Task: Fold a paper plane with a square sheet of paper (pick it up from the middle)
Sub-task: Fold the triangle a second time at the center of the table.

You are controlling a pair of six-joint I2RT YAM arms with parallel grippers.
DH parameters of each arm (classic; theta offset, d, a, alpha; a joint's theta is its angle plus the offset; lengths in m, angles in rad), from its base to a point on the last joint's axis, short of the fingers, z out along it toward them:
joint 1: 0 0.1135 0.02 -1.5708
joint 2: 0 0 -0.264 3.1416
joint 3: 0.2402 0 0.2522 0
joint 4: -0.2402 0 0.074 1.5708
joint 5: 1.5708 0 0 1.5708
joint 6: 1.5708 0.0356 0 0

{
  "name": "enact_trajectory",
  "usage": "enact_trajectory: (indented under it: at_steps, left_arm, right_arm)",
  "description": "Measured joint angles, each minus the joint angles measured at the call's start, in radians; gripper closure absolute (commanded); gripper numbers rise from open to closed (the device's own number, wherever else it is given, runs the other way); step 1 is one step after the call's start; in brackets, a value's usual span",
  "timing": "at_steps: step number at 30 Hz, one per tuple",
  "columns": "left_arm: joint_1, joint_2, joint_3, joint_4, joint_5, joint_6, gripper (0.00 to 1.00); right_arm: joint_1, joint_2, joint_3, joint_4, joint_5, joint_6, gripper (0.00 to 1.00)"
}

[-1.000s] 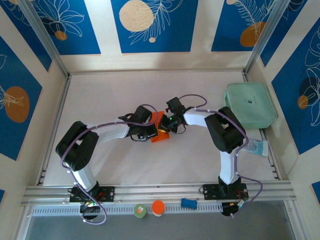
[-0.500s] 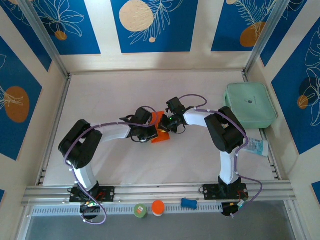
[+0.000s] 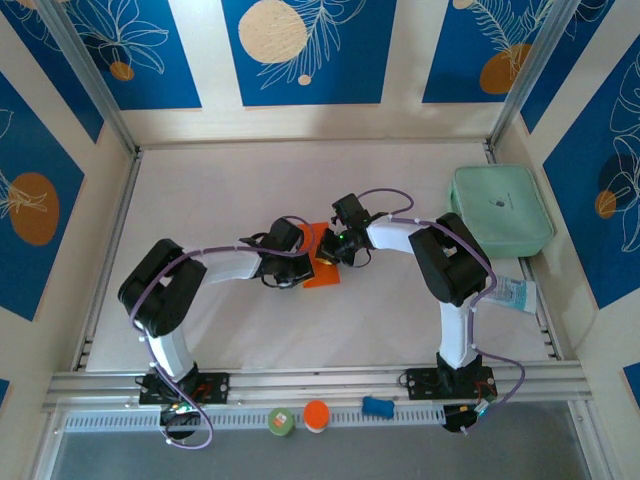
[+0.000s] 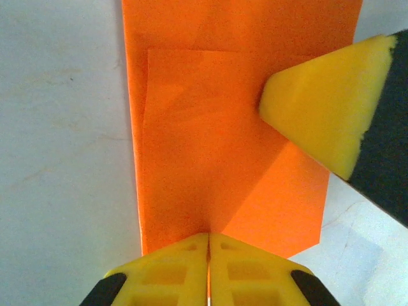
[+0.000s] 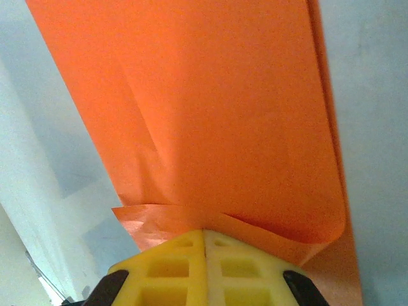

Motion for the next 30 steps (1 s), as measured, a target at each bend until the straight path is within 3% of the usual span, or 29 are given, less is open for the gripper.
enact_trajectory:
  at_steps: [19,30]
  left_arm:
    - [0.0,-0.003,-0.018,0.017,-0.003,0.008,0.9]
    - [0.0,-0.023,-0.013,-0.077,0.013,0.104,0.9]
  right_arm:
    - [0.0,0.0,0.0,0.0,0.0,0.0,0.99]
    - [0.0,0.004,0.007,-0.008,0.0,0.0,0.98]
